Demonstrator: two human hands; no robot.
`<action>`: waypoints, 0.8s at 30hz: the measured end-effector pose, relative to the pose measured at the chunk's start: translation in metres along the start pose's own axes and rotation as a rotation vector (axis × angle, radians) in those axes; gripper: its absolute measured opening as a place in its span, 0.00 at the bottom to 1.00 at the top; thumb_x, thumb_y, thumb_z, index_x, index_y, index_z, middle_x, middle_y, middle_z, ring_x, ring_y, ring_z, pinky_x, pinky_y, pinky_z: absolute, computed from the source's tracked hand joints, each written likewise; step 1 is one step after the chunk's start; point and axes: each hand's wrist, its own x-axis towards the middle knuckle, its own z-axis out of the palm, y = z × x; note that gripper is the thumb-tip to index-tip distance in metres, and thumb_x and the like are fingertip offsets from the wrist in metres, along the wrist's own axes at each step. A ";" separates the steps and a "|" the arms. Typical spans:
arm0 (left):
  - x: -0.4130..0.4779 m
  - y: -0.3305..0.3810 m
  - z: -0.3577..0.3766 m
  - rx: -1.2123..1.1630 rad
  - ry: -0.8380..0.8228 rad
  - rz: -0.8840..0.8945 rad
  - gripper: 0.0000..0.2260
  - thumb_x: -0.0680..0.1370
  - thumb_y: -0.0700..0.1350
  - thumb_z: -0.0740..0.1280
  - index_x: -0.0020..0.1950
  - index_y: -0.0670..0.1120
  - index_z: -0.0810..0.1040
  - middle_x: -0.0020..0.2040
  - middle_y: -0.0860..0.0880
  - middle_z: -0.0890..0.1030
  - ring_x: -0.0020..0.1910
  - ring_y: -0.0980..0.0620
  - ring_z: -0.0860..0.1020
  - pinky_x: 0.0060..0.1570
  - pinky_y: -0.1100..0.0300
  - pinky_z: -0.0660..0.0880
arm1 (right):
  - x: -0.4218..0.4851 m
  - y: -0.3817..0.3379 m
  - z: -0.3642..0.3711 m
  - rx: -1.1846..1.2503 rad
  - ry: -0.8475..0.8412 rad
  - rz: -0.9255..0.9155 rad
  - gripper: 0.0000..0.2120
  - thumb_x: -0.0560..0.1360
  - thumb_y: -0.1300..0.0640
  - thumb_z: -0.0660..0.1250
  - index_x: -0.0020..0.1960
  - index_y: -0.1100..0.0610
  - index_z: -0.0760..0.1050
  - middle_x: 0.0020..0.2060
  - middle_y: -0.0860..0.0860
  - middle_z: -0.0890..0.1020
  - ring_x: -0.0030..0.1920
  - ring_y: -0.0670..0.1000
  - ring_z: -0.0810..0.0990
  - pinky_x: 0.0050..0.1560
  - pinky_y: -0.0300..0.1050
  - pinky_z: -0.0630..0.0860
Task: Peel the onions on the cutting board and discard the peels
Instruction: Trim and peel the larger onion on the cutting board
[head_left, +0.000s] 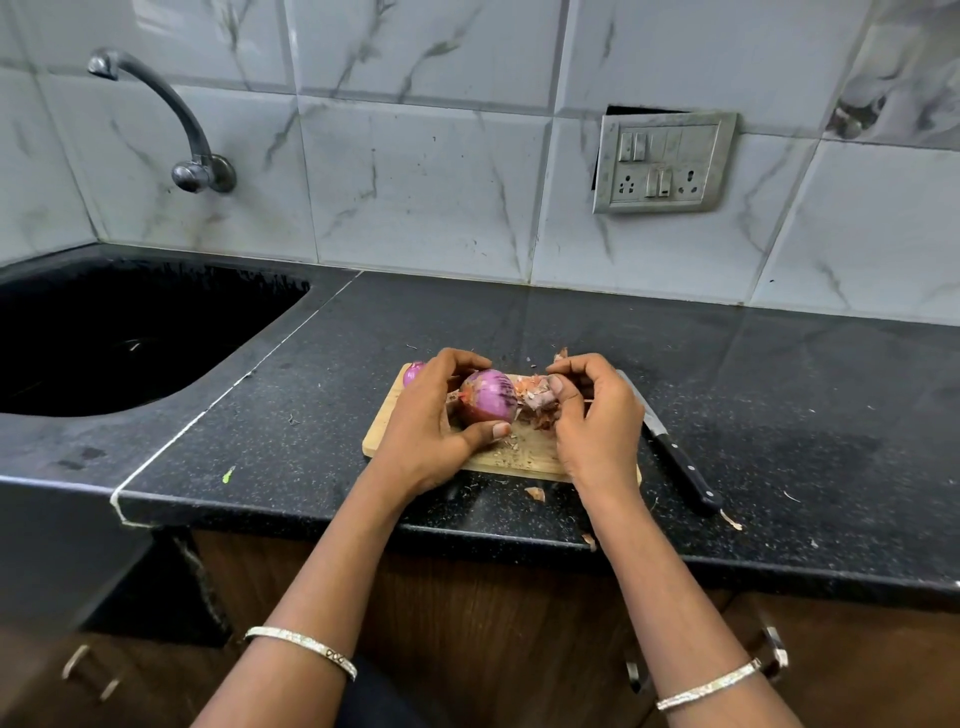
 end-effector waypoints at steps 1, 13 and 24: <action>0.000 0.000 0.000 -0.008 -0.005 -0.006 0.28 0.68 0.46 0.82 0.64 0.50 0.74 0.59 0.60 0.78 0.61 0.58 0.77 0.64 0.48 0.77 | 0.000 0.000 0.000 0.002 0.019 -0.018 0.08 0.77 0.65 0.69 0.47 0.52 0.80 0.45 0.47 0.82 0.49 0.48 0.81 0.53 0.51 0.78; -0.002 0.007 0.000 -0.114 0.039 -0.040 0.24 0.73 0.43 0.79 0.65 0.48 0.73 0.58 0.51 0.82 0.56 0.55 0.82 0.52 0.67 0.79 | -0.008 -0.015 -0.003 0.012 -0.195 -0.228 0.10 0.73 0.61 0.71 0.53 0.53 0.83 0.48 0.43 0.83 0.52 0.44 0.81 0.56 0.52 0.78; -0.002 0.010 -0.001 0.147 0.111 0.066 0.22 0.65 0.48 0.82 0.57 0.54 0.83 0.49 0.61 0.80 0.50 0.59 0.80 0.54 0.56 0.79 | -0.004 -0.009 0.001 0.077 -0.279 -0.171 0.08 0.70 0.52 0.78 0.49 0.50 0.86 0.46 0.42 0.85 0.51 0.44 0.83 0.65 0.57 0.74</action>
